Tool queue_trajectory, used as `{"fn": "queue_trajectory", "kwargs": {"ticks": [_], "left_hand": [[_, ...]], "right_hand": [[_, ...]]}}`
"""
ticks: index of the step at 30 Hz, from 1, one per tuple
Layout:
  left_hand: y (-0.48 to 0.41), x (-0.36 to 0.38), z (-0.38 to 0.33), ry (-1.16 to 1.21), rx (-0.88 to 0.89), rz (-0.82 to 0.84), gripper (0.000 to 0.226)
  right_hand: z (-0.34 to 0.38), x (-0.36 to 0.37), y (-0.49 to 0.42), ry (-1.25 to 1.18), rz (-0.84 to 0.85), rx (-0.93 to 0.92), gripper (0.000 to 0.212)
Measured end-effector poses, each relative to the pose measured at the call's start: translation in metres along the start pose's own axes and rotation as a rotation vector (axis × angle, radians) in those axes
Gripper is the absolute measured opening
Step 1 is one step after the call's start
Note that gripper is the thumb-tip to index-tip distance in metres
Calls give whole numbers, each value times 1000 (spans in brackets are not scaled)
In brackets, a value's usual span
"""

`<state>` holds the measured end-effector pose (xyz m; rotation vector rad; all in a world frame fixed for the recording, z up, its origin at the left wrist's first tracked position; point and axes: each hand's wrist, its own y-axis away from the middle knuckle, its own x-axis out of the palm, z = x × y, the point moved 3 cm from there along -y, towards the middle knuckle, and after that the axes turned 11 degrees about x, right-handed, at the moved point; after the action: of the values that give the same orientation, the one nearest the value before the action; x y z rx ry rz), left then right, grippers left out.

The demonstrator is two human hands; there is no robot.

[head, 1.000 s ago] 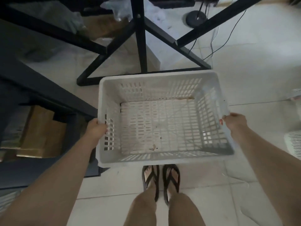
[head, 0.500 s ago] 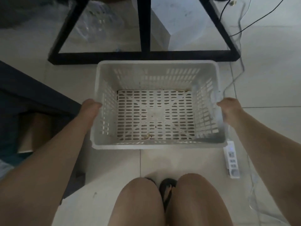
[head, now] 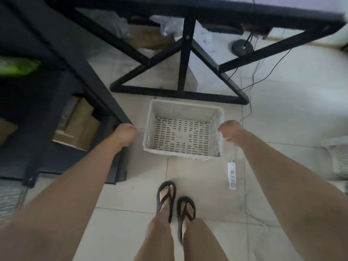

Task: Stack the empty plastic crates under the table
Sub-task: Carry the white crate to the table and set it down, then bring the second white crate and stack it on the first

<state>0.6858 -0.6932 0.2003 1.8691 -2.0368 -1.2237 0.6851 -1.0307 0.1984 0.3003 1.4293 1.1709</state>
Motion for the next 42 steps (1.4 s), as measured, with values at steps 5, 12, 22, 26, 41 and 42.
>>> {"fn": "queue_trajectory", "kwargs": {"ticks": [5, 12, 22, 26, 41, 42], "left_hand": [[110, -41, 26, 145, -22, -129, 20], [285, -146, 152, 176, -96, -368, 15], [527, -315, 421, 306, -272, -668, 25], [616, -375, 519, 257, -340, -684, 30], [569, -589, 678, 196, -456, -634, 21], [555, -606, 679, 201, -447, -651, 22]], "right_hand": [[2, 3, 87, 77, -11, -159, 31], [8, 114, 250, 393, 98, -355, 27], [-10, 385, 495, 859, 255, -668, 22], [-10, 489, 587, 901, 302, -795, 12], [159, 714, 695, 1218, 202, -858, 38], [181, 729, 696, 1221, 191, -890, 34]]}}
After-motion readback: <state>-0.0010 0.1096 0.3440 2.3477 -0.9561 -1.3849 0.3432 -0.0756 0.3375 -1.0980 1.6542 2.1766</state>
